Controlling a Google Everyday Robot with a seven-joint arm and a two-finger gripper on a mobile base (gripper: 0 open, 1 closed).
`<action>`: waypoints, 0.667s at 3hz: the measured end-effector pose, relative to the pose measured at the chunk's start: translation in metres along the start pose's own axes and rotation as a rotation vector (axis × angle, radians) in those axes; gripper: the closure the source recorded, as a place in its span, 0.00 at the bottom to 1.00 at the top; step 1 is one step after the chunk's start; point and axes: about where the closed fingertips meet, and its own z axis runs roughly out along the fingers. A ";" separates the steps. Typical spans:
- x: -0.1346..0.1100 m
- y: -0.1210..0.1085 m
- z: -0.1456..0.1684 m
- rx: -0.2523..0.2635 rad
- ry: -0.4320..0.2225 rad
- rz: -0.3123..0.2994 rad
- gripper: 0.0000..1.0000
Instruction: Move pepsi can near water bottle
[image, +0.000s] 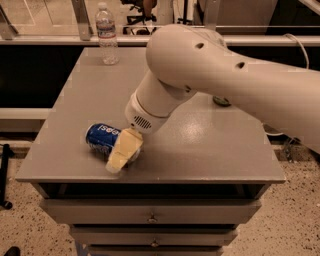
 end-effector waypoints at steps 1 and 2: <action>-0.001 0.008 0.010 -0.010 0.009 0.030 0.26; 0.003 0.007 0.007 -0.002 0.012 0.069 0.49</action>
Offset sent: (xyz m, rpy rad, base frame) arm -0.0035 -0.0046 -0.0097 0.0032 0.0626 -0.1094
